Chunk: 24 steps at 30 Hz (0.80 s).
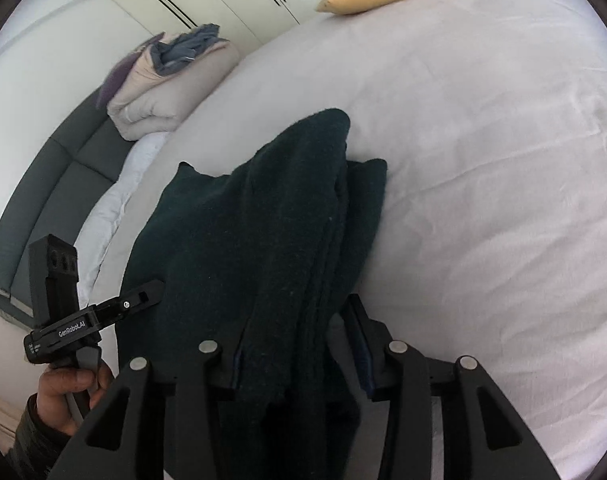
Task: Fold small clothes
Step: 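Open both grippers and lift them away from the folded sweater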
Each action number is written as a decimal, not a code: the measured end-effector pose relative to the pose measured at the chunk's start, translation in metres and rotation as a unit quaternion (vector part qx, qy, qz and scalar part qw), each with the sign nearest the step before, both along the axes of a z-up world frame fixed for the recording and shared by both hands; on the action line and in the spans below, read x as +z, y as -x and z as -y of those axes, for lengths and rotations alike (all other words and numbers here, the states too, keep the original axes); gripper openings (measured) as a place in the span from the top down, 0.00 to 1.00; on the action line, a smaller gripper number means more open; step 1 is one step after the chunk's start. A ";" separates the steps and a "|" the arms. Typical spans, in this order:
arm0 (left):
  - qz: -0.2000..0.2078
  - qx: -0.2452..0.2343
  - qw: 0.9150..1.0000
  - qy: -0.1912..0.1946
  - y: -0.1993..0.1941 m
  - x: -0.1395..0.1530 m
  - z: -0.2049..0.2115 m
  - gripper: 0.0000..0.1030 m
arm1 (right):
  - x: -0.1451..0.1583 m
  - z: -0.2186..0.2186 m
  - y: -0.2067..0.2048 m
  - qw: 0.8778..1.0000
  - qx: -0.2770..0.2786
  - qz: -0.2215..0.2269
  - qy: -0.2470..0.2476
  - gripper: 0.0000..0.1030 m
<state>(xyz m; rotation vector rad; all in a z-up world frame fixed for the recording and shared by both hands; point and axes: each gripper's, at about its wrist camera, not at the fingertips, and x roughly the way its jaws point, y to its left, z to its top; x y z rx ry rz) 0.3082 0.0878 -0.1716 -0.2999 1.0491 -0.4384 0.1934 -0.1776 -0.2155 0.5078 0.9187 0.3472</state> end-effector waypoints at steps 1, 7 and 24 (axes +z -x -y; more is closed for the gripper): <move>0.002 0.003 1.000 -0.001 -0.002 0.001 0.004 0.25 | 0.001 0.000 0.000 1.000 0.000 0.001 0.001 0.57; 0.081 0.064 0.995 -0.014 0.041 0.036 -0.008 0.22 | 0.035 0.000 0.025 0.996 -0.037 0.026 0.071 0.41; 0.367 0.152 0.904 -0.158 0.262 0.204 -0.007 0.00 | 0.195 0.010 0.208 0.916 -0.210 0.307 0.151 0.00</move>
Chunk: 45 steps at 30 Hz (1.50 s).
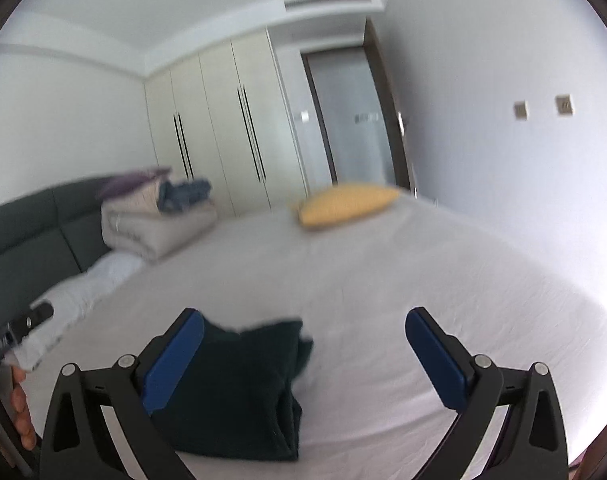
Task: Fold small clothes
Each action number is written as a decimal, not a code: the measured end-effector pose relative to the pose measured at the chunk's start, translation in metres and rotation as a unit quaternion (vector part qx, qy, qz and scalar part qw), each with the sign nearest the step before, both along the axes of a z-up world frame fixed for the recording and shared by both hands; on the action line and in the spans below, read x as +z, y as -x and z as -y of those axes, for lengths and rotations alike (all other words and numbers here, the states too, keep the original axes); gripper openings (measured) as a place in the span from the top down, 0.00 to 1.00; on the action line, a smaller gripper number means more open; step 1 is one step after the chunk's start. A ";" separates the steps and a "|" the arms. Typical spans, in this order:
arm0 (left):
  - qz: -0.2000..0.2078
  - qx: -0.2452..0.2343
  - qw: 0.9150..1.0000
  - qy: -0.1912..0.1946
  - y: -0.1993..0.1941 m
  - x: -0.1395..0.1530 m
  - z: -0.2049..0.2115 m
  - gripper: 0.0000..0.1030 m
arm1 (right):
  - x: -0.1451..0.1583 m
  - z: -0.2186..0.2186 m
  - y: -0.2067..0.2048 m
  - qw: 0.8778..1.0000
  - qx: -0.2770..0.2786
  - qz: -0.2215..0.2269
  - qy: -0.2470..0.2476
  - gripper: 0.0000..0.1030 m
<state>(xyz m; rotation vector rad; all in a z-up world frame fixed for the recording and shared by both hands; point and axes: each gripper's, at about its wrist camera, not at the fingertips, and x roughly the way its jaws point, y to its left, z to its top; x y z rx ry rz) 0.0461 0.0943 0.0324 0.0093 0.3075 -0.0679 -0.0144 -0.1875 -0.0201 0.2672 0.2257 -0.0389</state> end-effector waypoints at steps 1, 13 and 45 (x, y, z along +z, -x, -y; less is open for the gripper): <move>0.000 0.001 1.000 -0.008 0.006 0.004 0.002 0.00 | 0.008 -0.001 0.006 1.000 -0.003 0.011 0.001 0.00; -0.049 0.043 0.998 -0.010 0.057 0.006 -0.003 0.00 | 0.052 -0.058 0.039 0.996 0.016 0.028 0.086 0.00; -0.222 0.024 0.975 0.009 -0.008 -0.124 0.007 0.00 | -0.065 -0.086 0.001 0.968 0.038 -0.233 0.081 0.00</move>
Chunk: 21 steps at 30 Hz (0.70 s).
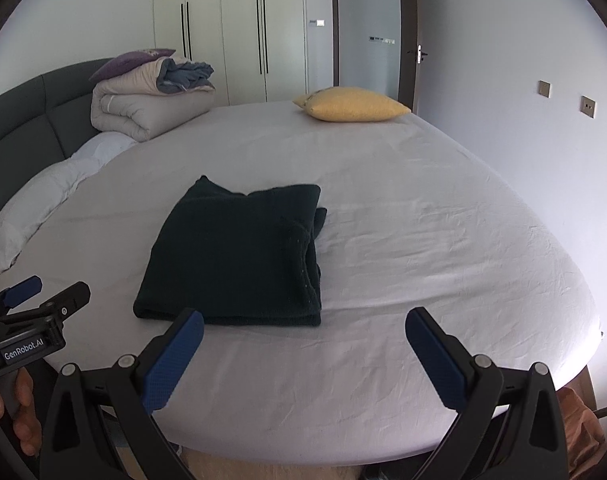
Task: Fold small clothes
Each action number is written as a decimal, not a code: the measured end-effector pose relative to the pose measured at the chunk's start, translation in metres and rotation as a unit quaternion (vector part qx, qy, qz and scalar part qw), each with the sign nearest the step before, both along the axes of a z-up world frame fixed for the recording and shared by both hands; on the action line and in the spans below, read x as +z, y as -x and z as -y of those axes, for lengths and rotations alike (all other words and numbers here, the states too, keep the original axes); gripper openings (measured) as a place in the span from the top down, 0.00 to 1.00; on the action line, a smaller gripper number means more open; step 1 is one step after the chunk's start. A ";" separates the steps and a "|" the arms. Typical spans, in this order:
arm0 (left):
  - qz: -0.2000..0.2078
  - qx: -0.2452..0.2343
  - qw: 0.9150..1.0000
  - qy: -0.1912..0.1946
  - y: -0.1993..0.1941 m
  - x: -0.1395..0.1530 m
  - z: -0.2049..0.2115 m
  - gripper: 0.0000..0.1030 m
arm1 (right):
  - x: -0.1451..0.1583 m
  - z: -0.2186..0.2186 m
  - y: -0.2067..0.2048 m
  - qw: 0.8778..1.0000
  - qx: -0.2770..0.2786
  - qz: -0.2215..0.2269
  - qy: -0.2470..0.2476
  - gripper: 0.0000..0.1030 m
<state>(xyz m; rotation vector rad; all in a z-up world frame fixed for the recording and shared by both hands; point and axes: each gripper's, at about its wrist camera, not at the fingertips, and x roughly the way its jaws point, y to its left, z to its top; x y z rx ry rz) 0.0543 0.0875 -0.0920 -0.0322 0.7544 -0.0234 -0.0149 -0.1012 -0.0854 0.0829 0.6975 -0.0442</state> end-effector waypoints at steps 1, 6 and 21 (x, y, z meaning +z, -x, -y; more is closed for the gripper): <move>-0.001 0.000 1.000 0.001 -0.001 0.000 0.000 0.00 | -0.002 -0.001 -0.001 1.000 0.001 -0.003 -0.001 0.00; -0.002 0.004 1.000 0.001 -0.003 -0.004 0.002 0.00 | -0.008 -0.006 -0.003 1.000 0.007 -0.011 0.004 0.00; -0.003 0.007 1.000 0.001 -0.004 -0.006 0.004 0.00 | -0.012 -0.005 -0.006 1.000 0.008 -0.020 0.002 0.00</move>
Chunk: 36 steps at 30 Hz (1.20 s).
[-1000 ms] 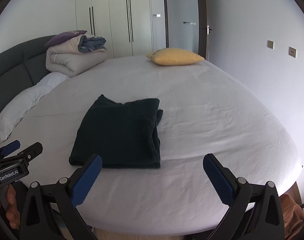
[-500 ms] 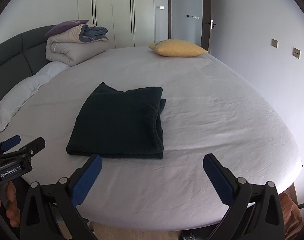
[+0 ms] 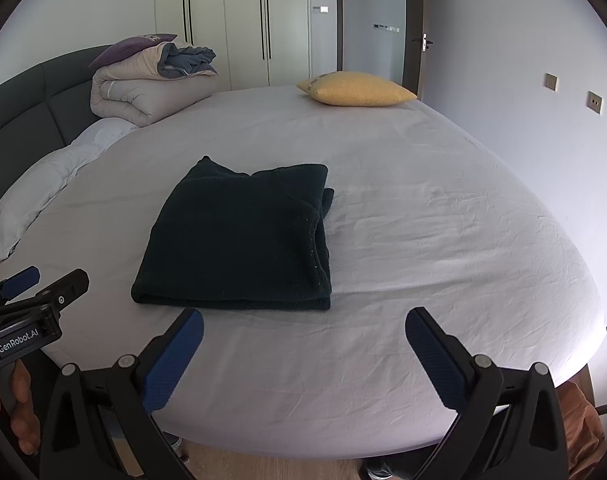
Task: Fold small clothes
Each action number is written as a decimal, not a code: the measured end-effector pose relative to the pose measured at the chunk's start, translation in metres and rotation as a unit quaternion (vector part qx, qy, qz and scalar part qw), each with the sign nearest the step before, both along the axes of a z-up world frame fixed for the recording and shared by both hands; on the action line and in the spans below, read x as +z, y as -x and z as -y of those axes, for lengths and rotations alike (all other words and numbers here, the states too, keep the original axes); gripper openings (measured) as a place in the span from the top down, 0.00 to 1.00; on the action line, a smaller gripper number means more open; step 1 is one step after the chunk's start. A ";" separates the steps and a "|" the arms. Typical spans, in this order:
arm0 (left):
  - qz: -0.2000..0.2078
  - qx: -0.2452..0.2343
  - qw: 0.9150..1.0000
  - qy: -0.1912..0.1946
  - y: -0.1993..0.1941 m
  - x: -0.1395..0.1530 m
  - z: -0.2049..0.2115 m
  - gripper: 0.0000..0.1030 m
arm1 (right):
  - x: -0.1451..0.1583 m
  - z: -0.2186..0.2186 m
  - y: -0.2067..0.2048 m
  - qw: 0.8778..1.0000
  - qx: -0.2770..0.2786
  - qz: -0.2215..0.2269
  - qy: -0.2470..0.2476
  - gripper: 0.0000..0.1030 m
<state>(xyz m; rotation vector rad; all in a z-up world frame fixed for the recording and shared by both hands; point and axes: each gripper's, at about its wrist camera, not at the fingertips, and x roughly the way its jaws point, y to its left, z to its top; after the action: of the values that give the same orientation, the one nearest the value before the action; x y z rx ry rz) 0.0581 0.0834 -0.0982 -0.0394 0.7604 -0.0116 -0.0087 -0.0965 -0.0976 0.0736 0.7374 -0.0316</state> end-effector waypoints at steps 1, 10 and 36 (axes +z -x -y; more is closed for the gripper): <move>0.000 0.000 1.000 0.000 0.000 -0.001 0.000 0.00 | 0.000 0.000 0.000 1.000 0.000 -0.001 0.000 0.00; 0.000 0.001 1.000 -0.001 -0.001 -0.002 -0.001 0.00 | -0.002 0.000 -0.001 1.000 -0.001 -0.001 -0.001 0.00; -0.001 0.002 1.000 -0.001 -0.001 -0.003 -0.001 0.00 | -0.001 -0.001 0.000 1.000 -0.002 -0.001 -0.002 0.00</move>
<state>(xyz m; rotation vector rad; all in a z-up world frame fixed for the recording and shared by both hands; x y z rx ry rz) 0.0591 0.0844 -0.1017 -0.0382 0.7619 -0.0070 -0.0089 -0.0955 -0.0990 0.0779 0.7396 -0.0344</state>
